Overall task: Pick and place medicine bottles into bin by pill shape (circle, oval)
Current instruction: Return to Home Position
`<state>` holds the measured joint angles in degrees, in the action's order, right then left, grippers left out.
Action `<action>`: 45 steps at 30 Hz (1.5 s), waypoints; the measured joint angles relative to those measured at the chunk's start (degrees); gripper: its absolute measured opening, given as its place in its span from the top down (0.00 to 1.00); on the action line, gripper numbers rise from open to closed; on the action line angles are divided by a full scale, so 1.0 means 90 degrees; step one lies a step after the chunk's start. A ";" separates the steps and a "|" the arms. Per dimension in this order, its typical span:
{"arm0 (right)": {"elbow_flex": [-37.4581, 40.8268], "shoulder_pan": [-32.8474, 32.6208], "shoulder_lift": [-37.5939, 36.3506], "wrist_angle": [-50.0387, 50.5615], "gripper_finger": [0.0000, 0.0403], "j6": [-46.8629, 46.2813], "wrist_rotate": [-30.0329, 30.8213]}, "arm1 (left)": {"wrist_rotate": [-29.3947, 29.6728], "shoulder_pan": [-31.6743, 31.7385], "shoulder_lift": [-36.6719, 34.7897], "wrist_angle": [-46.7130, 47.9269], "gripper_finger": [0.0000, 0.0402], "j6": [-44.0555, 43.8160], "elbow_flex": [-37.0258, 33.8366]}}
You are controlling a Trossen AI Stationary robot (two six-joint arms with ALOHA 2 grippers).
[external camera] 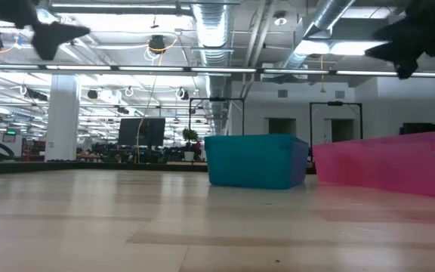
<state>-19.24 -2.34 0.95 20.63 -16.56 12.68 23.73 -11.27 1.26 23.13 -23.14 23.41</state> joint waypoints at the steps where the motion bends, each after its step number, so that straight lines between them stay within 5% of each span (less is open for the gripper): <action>1: 0.0151 0.0006 -0.0030 -0.0150 0.53 0.0002 -0.0047 | -0.0051 -0.0001 0.0151 -0.0459 0.22 0.0021 -0.0142; 15: 0.2068 -0.0312 -0.0089 -0.2961 0.52 0.0066 -0.0781 | -0.0803 0.0017 -0.0092 -0.2296 0.22 -0.0157 -0.1859; 22: 0.2086 -0.0518 -0.0091 -0.2960 0.53 0.0213 -0.0785 | -0.1001 0.0014 -0.0113 -0.2949 0.22 -0.0552 -0.2532; 45: 0.2095 -0.0521 -0.0085 -0.2675 0.53 -0.0211 -0.0672 | -0.0755 0.0024 -0.0112 -0.3015 0.22 -0.0320 -0.2534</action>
<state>-0.38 -7.03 0.19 -3.44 -18.46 6.63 16.93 -11.05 0.25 -4.01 -26.02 0.60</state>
